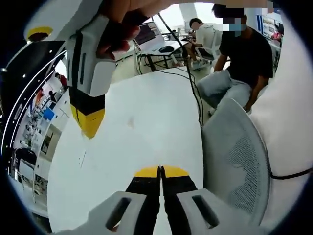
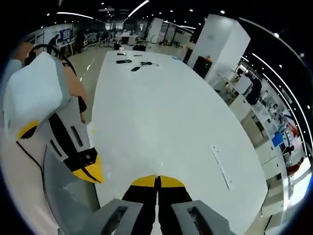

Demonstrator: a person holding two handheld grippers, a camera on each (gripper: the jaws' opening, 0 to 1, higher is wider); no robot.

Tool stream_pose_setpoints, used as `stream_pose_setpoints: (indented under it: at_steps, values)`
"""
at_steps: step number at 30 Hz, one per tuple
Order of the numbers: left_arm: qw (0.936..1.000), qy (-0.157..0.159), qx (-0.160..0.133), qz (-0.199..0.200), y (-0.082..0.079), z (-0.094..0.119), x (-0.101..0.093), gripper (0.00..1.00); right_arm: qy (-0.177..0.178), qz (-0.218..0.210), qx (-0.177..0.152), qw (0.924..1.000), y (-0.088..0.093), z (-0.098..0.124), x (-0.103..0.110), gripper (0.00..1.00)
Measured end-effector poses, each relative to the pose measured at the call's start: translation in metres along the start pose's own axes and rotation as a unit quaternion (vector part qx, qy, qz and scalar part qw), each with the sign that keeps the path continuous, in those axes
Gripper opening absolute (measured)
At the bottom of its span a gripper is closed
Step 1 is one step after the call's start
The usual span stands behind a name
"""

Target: Arrange the food packaging bags into a neat stack by flattening each bag and aligning their edges.

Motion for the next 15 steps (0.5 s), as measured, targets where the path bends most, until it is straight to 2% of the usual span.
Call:
stream_pose_setpoints:
  at_steps: [4,11,15]
  values:
    - [0.9997,-0.006,-0.014,0.021,0.000,0.001,0.005,0.00,0.003,0.010,0.002,0.9999,-0.002,0.003,0.006,0.00]
    - [0.9985,-0.017,-0.032,0.042,-0.005,0.005,0.010,0.00,0.005,0.023,0.001,0.9997,-0.005,0.001,0.004,0.00]
    - [0.9978,-0.021,-0.039,0.049,-0.007,0.007,0.014,0.04,0.009,0.029,0.002,0.9995,-0.007,0.001,0.002,0.00]
Point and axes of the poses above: the point that each gripper's makers call its tool centre point, and the gripper's own axes: z roughly backward along the fingers, x roughly to its left, y roughly out of its underside, the point moved 5 cm from there along z, roughly backward along the fingers, and after that the axes turned 13 degrees about z, right-handed, at the moved point
